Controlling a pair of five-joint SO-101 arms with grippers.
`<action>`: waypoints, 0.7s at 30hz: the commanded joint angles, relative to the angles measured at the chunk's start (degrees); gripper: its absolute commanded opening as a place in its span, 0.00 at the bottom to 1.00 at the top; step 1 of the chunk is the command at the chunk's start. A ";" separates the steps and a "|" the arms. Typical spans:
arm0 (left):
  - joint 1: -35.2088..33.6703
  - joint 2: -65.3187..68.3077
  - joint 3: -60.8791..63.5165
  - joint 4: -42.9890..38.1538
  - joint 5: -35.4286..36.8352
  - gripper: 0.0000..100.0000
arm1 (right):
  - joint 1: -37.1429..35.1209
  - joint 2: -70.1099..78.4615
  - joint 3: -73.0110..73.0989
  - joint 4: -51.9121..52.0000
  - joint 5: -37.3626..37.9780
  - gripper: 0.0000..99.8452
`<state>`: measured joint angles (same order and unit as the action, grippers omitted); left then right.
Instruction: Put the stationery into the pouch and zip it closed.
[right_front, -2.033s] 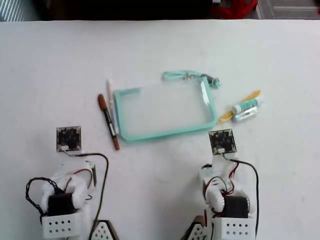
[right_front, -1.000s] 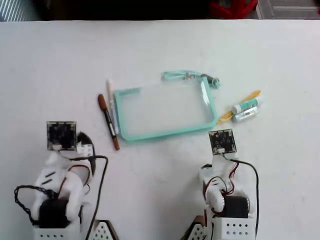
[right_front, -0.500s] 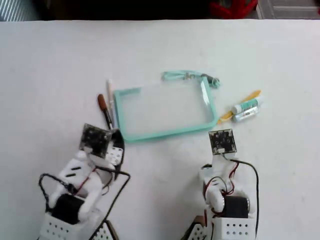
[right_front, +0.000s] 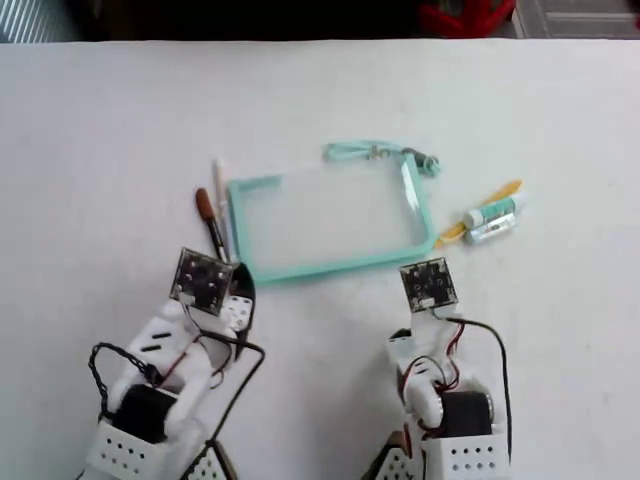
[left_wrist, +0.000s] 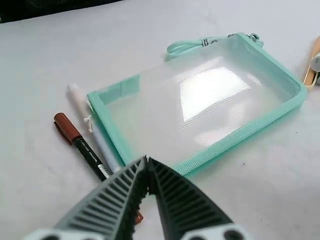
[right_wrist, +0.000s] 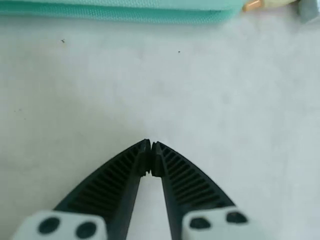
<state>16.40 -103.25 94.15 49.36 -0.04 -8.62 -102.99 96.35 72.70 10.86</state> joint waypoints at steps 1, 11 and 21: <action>-1.80 -0.40 -0.79 -1.58 0.26 0.08 | -1.10 -0.22 0.53 -1.10 -0.26 0.02; -10.86 -0.40 -2.81 -0.62 0.70 0.13 | -0.75 -0.31 0.53 -32.22 0.00 0.02; -11.82 -0.40 -6.15 4.57 0.79 0.14 | -0.66 -0.22 0.53 -46.64 9.49 0.10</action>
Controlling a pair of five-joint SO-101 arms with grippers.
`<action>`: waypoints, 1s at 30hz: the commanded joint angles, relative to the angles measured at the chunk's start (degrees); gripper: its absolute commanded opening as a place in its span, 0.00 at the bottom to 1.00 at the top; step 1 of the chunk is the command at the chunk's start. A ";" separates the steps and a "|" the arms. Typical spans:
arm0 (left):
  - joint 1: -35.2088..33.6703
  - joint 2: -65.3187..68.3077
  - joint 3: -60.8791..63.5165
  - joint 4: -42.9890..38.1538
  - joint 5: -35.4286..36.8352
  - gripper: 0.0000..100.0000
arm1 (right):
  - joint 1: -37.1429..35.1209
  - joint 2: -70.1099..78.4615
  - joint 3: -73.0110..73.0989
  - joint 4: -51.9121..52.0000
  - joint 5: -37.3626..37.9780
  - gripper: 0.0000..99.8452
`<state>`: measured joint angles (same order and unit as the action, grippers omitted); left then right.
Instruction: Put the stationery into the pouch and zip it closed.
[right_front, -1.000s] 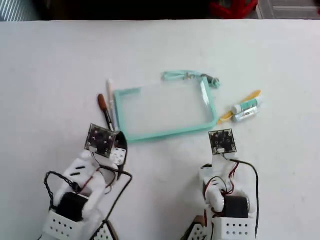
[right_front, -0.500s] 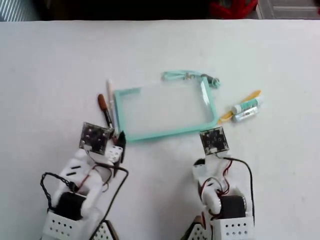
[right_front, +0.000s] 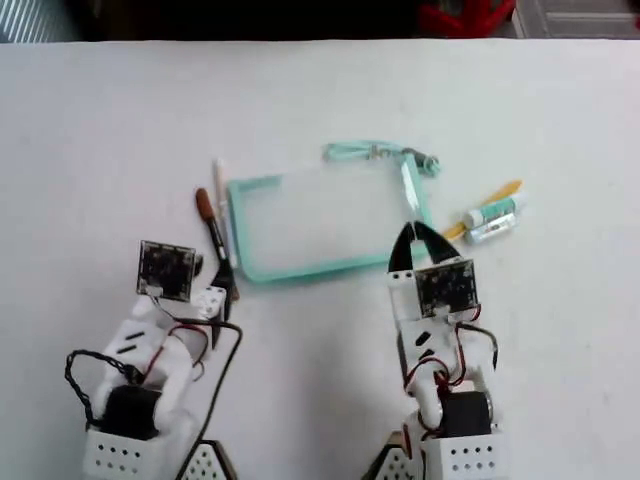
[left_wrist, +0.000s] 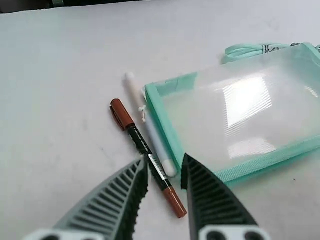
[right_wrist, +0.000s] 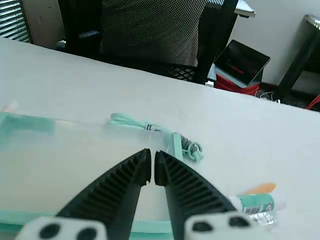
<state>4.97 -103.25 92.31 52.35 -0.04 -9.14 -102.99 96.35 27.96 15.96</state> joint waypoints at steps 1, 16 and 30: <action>-0.48 -0.40 -4.31 1.23 0.79 0.14 | -0.13 -0.22 0.53 -1.80 5.36 0.12; -0.57 -0.40 1.41 -5.71 0.26 0.13 | -0.66 -0.22 -0.70 -2.24 6.77 0.13; -0.13 -0.31 2.46 -6.51 -3.08 0.13 | -10.42 -0.13 -15.82 12.70 6.77 0.13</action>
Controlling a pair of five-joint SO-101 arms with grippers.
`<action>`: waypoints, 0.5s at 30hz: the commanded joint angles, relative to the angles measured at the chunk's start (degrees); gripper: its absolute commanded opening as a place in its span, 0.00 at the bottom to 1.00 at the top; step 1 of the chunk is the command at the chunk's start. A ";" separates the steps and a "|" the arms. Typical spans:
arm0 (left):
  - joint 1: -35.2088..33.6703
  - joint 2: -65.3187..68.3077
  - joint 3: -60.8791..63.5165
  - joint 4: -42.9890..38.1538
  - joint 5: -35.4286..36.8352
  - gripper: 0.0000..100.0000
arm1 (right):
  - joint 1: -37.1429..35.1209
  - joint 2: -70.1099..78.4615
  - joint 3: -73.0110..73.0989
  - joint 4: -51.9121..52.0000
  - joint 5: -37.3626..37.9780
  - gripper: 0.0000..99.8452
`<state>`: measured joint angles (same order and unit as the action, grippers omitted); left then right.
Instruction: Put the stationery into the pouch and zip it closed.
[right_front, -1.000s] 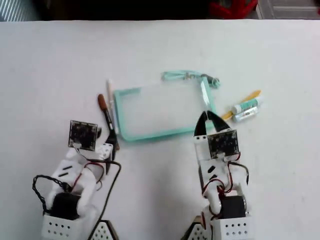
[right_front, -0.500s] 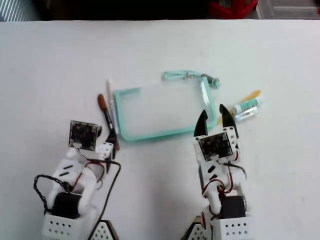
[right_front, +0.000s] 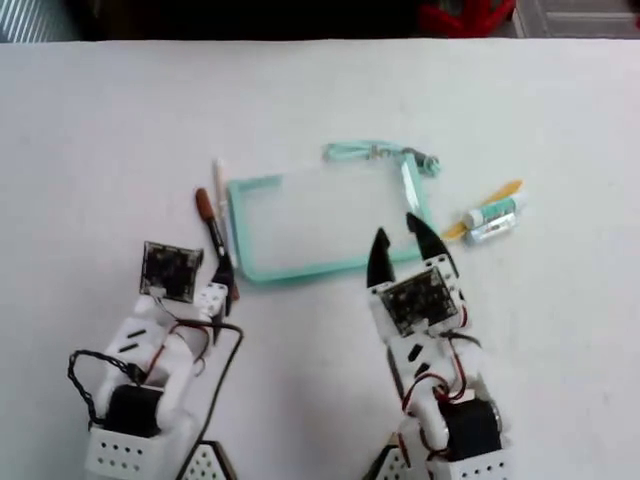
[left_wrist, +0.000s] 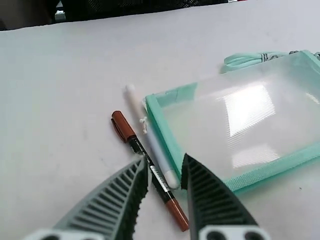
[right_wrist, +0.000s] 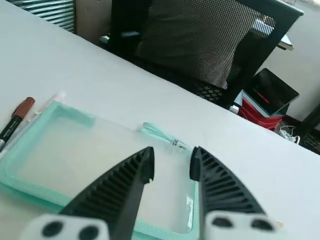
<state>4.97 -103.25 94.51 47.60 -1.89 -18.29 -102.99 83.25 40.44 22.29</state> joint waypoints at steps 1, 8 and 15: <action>-0.13 -0.31 0.53 -2.20 -1.32 0.13 | -1.36 -0.13 -2.73 0.22 0.44 0.13; -0.04 -0.31 0.62 -2.29 -1.32 0.13 | -1.54 6.99 -2.64 -2.42 0.53 0.13; -0.04 -0.31 0.62 -2.20 -1.41 0.13 | -1.27 32.13 -2.64 -11.91 0.53 0.13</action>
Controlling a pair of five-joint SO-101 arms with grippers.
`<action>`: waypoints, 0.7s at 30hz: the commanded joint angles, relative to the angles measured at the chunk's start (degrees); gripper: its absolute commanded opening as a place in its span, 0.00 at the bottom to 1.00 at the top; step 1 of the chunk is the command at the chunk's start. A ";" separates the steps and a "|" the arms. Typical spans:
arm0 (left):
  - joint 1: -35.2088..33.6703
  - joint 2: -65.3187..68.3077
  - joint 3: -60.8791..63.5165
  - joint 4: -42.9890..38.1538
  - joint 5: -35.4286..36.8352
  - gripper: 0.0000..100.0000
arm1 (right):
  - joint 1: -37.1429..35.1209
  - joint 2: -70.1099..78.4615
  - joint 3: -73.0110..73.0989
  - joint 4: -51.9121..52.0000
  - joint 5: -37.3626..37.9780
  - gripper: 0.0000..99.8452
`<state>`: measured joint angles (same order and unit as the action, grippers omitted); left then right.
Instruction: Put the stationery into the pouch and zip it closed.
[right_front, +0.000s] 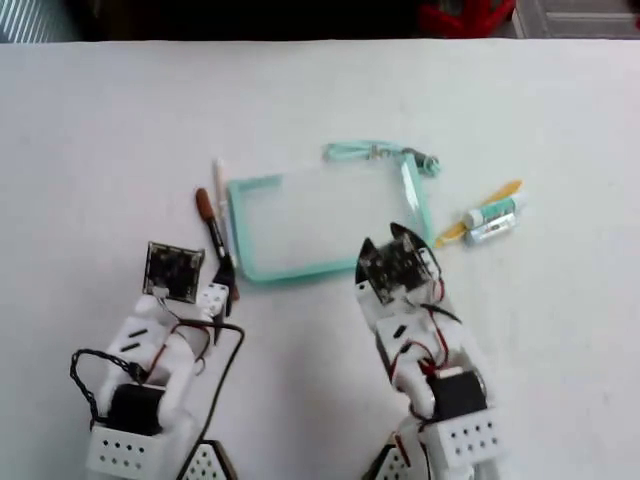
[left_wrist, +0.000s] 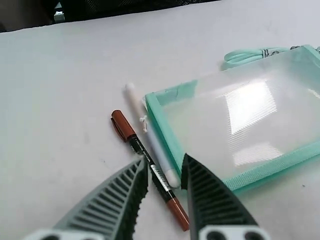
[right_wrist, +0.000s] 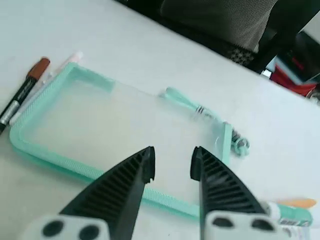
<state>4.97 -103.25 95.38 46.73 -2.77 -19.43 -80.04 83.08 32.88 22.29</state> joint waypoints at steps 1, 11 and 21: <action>-0.04 -0.31 -0.26 -1.23 -0.53 0.13 | -0.31 11.91 -2.46 -5.58 0.53 0.13; -0.04 -0.31 -0.26 -1.23 -0.53 0.13 | -0.40 18.24 -2.02 -7.96 0.44 0.13; -0.04 -0.31 -0.26 -1.23 -0.53 0.13 | -0.48 18.24 -1.14 -8.13 0.00 0.13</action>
<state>4.97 -103.25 95.38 46.73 -2.77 -19.43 -61.93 83.08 25.85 22.29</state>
